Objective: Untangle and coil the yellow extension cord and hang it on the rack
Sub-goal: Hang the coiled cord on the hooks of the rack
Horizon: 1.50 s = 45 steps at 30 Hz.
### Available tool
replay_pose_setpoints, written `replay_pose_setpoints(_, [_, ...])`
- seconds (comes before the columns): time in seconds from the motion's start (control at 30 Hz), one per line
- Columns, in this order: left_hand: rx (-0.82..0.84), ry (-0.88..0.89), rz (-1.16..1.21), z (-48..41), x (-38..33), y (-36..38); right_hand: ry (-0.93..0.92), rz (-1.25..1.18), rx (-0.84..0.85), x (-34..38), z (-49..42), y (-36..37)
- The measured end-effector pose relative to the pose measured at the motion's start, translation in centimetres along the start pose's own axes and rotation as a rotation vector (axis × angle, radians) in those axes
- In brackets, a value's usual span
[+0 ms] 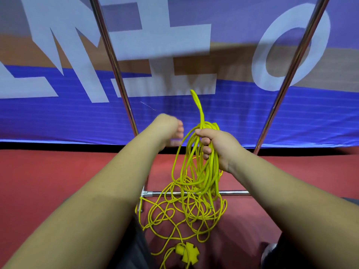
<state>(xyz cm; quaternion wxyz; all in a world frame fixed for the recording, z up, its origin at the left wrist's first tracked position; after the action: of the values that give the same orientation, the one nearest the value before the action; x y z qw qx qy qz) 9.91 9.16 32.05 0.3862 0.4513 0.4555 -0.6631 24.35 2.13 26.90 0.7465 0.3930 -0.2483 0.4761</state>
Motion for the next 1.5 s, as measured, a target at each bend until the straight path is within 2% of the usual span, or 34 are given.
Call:
replay_pose_setpoints(0.07, [0.355,-0.086,-0.415,0.8,3.5,1.7,-0.012,-0.029,-0.039,0.6,-0.3,-1.1])
replay_pose_setpoints(0.13, [0.672,-0.127,-0.636,2.3,6.5,3.6,-0.025,-0.058,-0.057,1.4,-0.4,-1.9])
replay_pose_setpoints(0.17, [0.761,-0.106,-0.669,2.7,7.3,4.5,-0.029,-0.074,-0.054,1.7,-0.3,-2.2])
replay_pose_setpoints(0.23, [0.813,-0.020,-0.696,3.0,7.6,6.1,-0.034,-0.099,-0.037,2.3,-0.2,-2.4])
replay_pose_setpoints(0.33, [0.686,0.066,-0.746,1.0,7.5,6.2,-0.057,-0.066,-0.063,2.8,-0.4,-2.8])
replay_pose_setpoints(0.43, [0.421,0.251,-0.856,-2.3,5.2,3.3,-0.095,0.035,-0.131,3.0,-0.3,-3.1])
replay_pose_setpoints(0.47, [0.306,0.308,-0.762,-3.0,3.7,2.1,-0.106,0.084,-0.153,2.9,-0.3,-3.1])
replay_pose_setpoints(0.57, [-0.012,0.379,-0.241,-3.2,-0.8,-1.3,-0.119,0.285,-0.240,2.1,-0.3,-3.4])
replay_pose_setpoints(0.67, [-0.202,0.384,0.141,-2.7,-3.5,-4.4,-0.091,0.560,-0.359,0.9,-1.0,-4.2])
replay_pose_setpoints(0.77, [-0.313,0.425,0.399,-2.9,-4.7,-7.4,-0.045,0.761,-0.458,0.4,-1.3,-4.9])
replay_pose_setpoints(0.83, [-0.404,0.435,0.398,-3.2,-4.6,-10.0,-0.029,0.778,-0.495,0.4,-1.2,-5.6])
replay_pose_setpoints(0.87, [-0.454,0.442,0.266,-3.1,-4.6,-11.4,-0.027,0.725,-0.505,0.4,-1.2,-5.9])
replay_pose_setpoints(0.97, [-0.557,0.454,-0.462,-2.1,-4.9,-14.8,-0.033,0.573,-0.573,0.7,-1.0,-7.3])
replay_pose_setpoints(1.03, [-0.559,0.405,-0.722,-1.7,-4.5,-15.4,-0.040,0.534,-0.629,1.1,-0.8,-7.9])
replay_pose_setpoints(1.13, [-0.471,0.271,-1.063,-2.2,-3.9,-15.0,-0.070,0.506,-0.649,1.9,-0.7,-8.8])
replay_pose_setpoints(1.2, [-0.315,0.262,-1.278,-2.7,-3.4,-14.0,-0.086,0.483,-0.645,2.1,-0.5,-9.1])
replay_pose_setpoints(1.27, [-0.112,0.243,-1.373,-3.3,-1.7,-12.7,-0.105,0.547,-0.688,2.5,-0.3,-9.2])
replay_pose_setpoints(1.33, [0.054,0.196,-1.363,-3.5,0.6,-11.4,-0.136,0.595,-0.752,3.0,0.1,-9.2])
replay_pose_setpoints(1.4, [0.121,0.161,-1.398,-3.3,1.8,-10.7,-0.148,0.510,-0.724,3.2,0.2,-9.0])
replay_pose_setpoints(1.5, [0.132,0.105,-1.517,-3.0,2.3,-10.7,-0.151,0.263,-0.603,3.0,0.3,-8.8])
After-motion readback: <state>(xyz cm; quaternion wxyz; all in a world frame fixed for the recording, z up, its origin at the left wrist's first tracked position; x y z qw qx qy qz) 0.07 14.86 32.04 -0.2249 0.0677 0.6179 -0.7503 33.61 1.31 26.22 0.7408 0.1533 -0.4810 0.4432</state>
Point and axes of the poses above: each hand's wrist, its own z-axis away from the middle knuckle, its own y-axis out of the palm, x = y × z, the point moved 8 cm from there along -z, towards the middle knuckle, and after that the axes turned 13 degrees about y, right-handed, at the moved point
